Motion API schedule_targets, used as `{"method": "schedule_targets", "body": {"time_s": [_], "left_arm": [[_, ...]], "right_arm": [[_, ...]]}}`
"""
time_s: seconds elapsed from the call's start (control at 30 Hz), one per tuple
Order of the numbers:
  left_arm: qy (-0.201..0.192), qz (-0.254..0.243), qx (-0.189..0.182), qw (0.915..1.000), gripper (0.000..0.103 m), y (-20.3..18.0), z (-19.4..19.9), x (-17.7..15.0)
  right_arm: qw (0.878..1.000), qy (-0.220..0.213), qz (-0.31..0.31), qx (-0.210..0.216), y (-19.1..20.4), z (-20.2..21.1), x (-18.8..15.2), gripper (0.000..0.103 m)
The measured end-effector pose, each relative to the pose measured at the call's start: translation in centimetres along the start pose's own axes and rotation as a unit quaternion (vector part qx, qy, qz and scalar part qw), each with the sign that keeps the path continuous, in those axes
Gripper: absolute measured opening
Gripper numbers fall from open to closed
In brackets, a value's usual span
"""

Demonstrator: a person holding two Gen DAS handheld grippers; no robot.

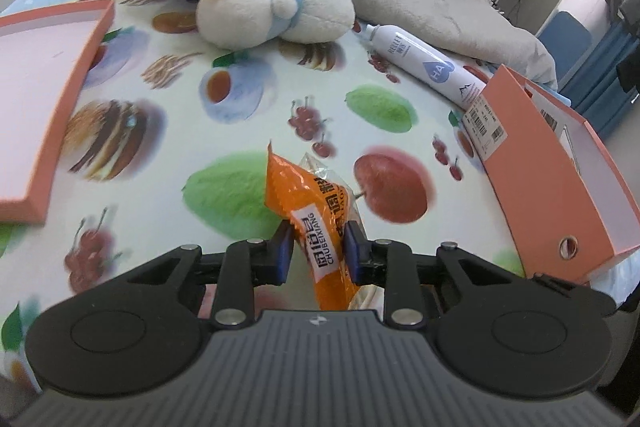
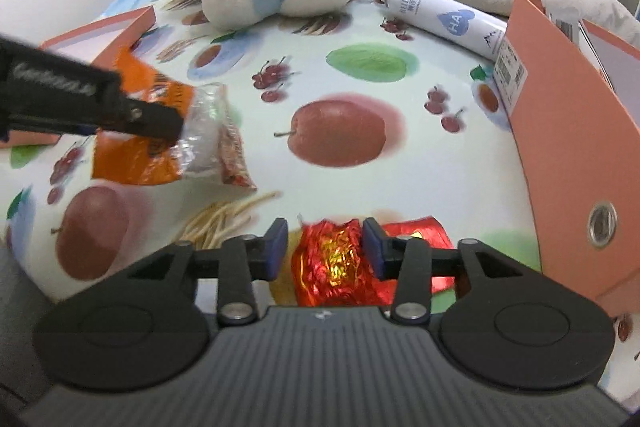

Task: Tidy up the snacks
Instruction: 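Carry the orange packet and red foil candy over the pink box with both grippers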

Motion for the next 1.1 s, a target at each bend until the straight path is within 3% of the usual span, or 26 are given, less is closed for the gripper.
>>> {"method": "schedule_targets", "body": {"time_s": [0.1, 0.27, 0.5, 0.6, 0.67, 0.8, 1.1], "left_arm": [[-0.003, 0.007, 0.004, 1.0, 0.031, 0.3, 0.7, -0.8], [-0.015, 0.004, 0.003, 0.9999, 0.029, -0.1, 1.9, -1.5], [-0.013, -0.002, -0.003, 0.9999, 0.028, -1.3, 1.7, -1.1], [-0.01, -0.004, -0.004, 0.9999, 0.028, -1.8, 1.3, -0.9], [-0.006, -0.01, -0.005, 0.9999, 0.027, -2.2, 1.0, -0.8], [-0.003, -0.011, -0.014, 0.9998, 0.027, -3.0, 0.4, 0.1], [-0.003, -0.027, -0.029, 0.9992, 0.026, -5.5, -0.4, 2.8]], "right_arm": [[1.0, 0.003, 0.018, 0.008, 0.1, 0.1, -0.5, 0.064], [1.0, -0.002, 0.024, -0.001, -0.5, 0.3, -1.0, 0.064], [0.999, 0.004, 0.048, 0.005, 0.0, -0.1, -1.0, 0.05], [0.999, 0.013, 0.051, 0.003, 0.1, -0.6, -0.9, 0.049], [0.999, 0.025, 0.029, 0.0, -0.3, -0.7, -0.4, 0.04], [0.999, 0.019, 0.028, -0.03, -0.9, -0.6, 0.3, 0.039], [0.998, -0.003, -0.054, -0.029, -6.0, 2.5, 2.6, 0.039]]}}
Point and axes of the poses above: each gripper's, at about its wrist camera, not at the fingertips, and z roughly against the way its jaws point, y to its left, x to its top, the point moved 1 cm from there along -z, roughly the way its jaws point, and after that the axes turned 10 degrees about -x, right-handed, at the moved point
